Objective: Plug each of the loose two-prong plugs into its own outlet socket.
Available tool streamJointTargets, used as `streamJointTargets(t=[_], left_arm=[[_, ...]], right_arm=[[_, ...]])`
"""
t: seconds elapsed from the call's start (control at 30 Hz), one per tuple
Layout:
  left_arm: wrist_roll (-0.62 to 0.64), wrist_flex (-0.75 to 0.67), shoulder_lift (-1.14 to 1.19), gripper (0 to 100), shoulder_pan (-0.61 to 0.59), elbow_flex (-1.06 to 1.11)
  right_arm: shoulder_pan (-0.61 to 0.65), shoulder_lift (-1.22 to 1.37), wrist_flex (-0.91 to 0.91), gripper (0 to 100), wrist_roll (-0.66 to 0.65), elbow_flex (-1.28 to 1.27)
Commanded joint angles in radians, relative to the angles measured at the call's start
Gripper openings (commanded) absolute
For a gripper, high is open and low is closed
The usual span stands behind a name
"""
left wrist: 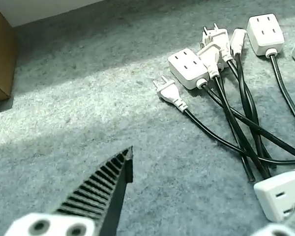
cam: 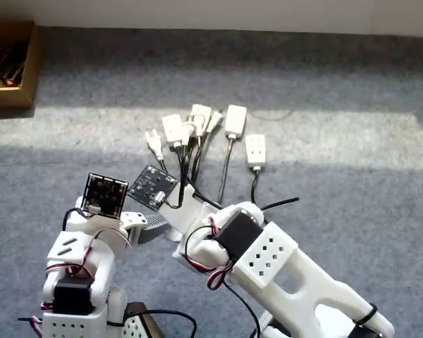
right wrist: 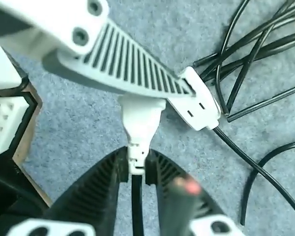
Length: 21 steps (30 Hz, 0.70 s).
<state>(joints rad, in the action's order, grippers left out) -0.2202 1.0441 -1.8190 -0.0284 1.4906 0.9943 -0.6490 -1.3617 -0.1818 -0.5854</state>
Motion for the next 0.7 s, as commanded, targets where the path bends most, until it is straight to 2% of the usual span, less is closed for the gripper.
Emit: streamJointTargets(t=[0.0,0.33,0.53,0.67], left_arm=[[-0.014,-0.003,0.010,51,0.027,0.005],[-0.014,-0.003,0.010,51,0.028,0.005],[-0.014,-0.003,0.010,51,0.028,0.005],[-0.014,-0.017,0.002,51,-0.031,0.002]], right_arm=[[-0.031,-0.022,-0.013,0.5,-0.009,0.113],[-0.087,-0.018,-0.056,0.5,-0.011,0.217],[-0.097,0.108,-0.058,0.5,-0.011,0.252],[-0.111,0.188,-0.108,0.5,-0.051,0.298]])
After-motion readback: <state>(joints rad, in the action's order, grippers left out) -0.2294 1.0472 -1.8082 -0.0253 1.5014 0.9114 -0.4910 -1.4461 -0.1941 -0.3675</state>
